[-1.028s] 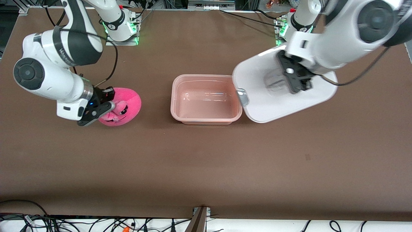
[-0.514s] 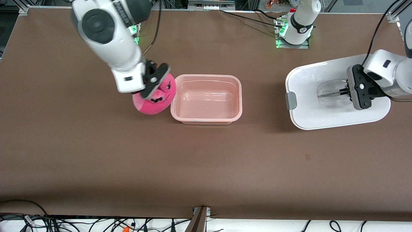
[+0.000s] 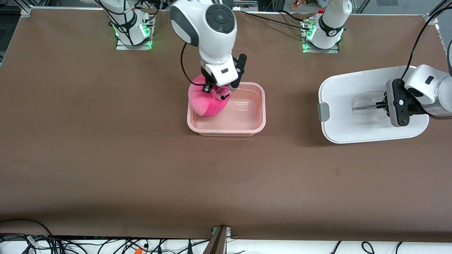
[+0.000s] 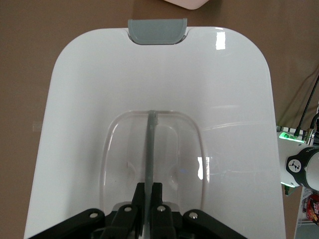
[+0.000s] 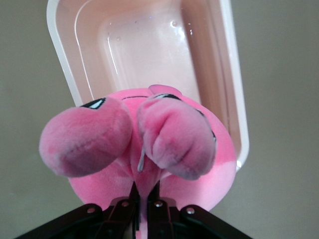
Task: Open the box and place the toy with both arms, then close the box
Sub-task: 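Carry the pink toy into the pink box with the right gripper, then release the toy and withdraw the right gripper while the left gripper brings the lid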
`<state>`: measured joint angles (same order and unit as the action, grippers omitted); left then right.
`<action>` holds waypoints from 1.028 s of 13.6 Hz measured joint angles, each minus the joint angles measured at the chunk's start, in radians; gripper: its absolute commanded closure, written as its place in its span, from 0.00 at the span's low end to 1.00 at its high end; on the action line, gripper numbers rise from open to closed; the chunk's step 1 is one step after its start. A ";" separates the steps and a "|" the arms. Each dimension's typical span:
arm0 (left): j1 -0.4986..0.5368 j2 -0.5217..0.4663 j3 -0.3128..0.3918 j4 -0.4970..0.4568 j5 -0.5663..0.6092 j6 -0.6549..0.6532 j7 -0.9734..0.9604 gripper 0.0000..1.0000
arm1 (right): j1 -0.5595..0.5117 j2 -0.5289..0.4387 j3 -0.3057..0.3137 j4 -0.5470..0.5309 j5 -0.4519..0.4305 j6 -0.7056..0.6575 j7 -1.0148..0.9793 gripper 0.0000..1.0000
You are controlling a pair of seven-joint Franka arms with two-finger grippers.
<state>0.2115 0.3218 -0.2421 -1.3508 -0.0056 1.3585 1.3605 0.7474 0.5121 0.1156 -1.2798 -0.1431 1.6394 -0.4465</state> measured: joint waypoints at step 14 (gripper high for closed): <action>0.000 0.004 -0.003 0.000 -0.012 0.000 0.000 1.00 | 0.053 0.261 -0.008 0.029 -0.125 0.219 0.144 0.00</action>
<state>0.2116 0.3261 -0.2454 -1.3508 -0.0180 1.3583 1.3605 0.8007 0.7736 0.1071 -1.2510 -0.2680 1.8581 -0.3024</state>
